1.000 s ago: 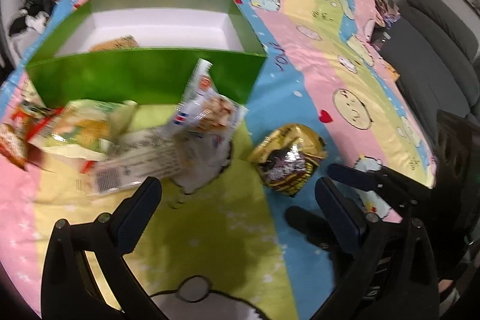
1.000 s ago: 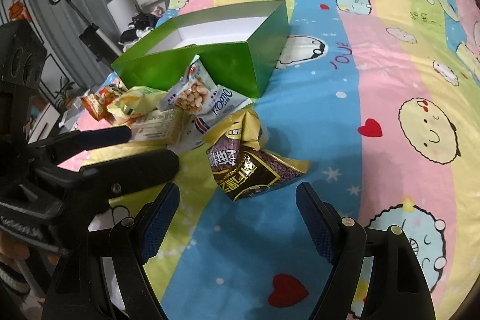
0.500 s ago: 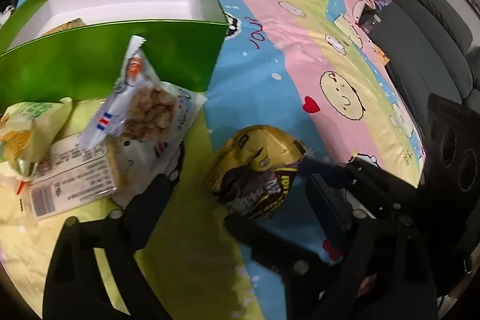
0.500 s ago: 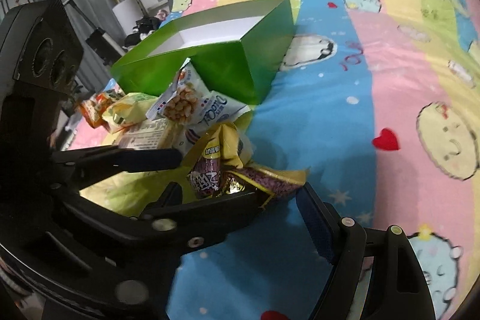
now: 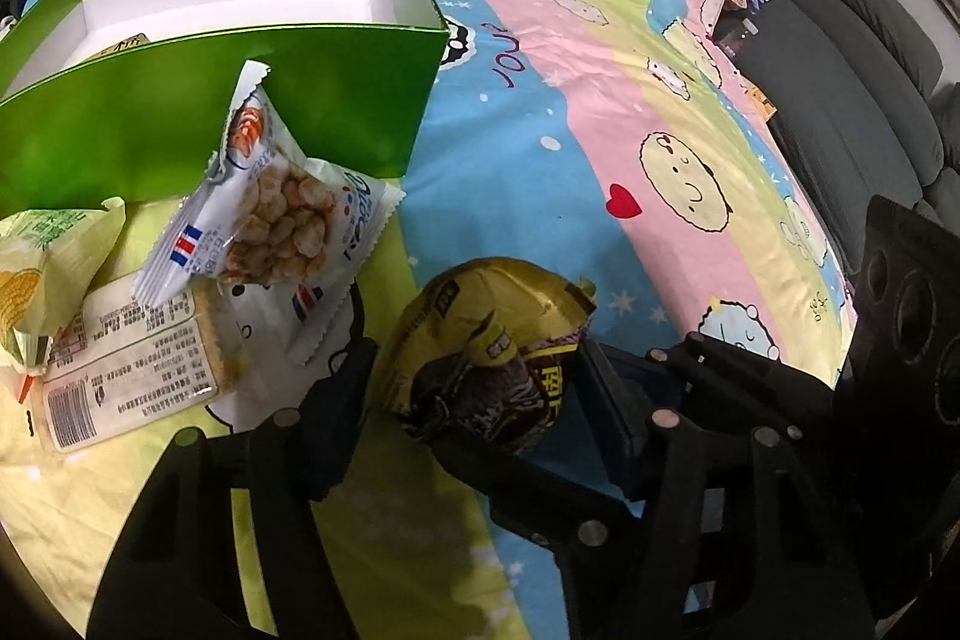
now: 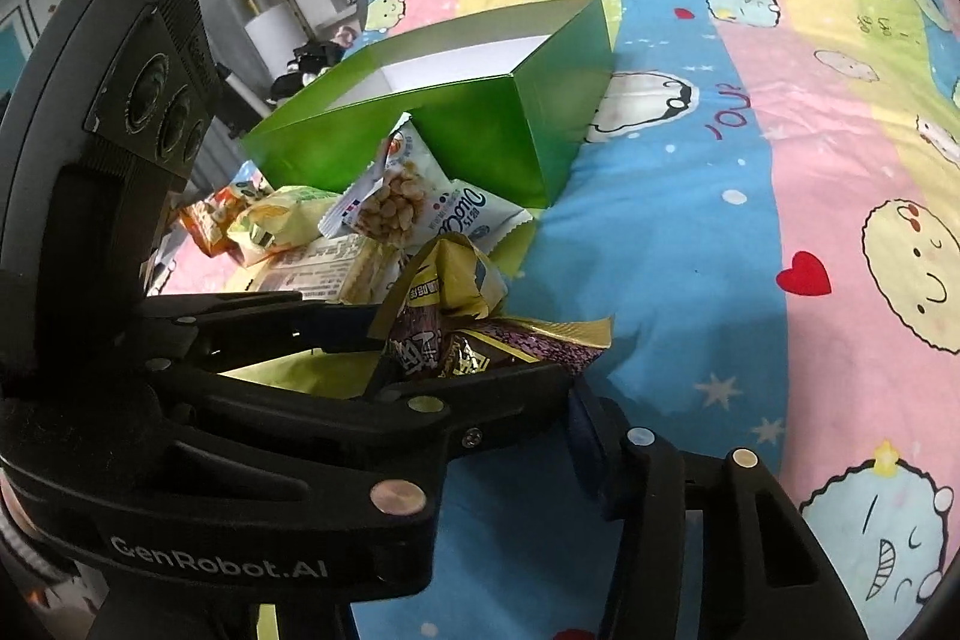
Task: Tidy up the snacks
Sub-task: 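Grasp the gold-and-brown chocolate packet with the right tool, then carry the chocolate packet into the green box and open the right tool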
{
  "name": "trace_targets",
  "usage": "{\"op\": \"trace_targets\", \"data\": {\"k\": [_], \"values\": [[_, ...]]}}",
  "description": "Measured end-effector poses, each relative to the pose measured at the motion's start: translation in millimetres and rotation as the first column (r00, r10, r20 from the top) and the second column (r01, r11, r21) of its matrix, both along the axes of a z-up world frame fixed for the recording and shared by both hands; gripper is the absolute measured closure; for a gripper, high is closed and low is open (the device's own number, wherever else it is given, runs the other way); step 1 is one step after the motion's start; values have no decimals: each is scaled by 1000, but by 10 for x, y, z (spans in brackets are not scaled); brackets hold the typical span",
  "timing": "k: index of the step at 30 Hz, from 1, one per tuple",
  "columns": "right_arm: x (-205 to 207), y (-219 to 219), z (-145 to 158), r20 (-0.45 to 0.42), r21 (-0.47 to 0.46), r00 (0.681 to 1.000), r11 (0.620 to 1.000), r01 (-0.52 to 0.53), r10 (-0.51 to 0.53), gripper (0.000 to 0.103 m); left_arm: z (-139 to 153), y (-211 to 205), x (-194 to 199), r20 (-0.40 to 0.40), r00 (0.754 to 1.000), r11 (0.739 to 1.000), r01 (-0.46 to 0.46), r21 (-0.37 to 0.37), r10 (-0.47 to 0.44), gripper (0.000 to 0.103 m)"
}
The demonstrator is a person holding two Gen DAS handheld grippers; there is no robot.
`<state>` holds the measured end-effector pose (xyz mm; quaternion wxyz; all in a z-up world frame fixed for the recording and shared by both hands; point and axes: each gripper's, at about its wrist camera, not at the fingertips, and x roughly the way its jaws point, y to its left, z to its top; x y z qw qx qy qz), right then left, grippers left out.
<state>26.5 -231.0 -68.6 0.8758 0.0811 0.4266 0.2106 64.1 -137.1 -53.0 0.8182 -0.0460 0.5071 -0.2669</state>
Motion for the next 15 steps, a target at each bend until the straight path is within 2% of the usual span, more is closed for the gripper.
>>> {"op": "trace_targets", "data": {"k": [5, 15], "values": [[-64, 10, 68, 17, 4, 1000, 1000, -5, 5, 51, 101, 33, -61, 12, 1000, 1000, -4, -14, 4, 40], [-54, 81, 534, 150, -8, 989, 1000, -6, 7, 51, 592, 105, -34, 139, 990, 999, -5, -38, 10, 40]]}}
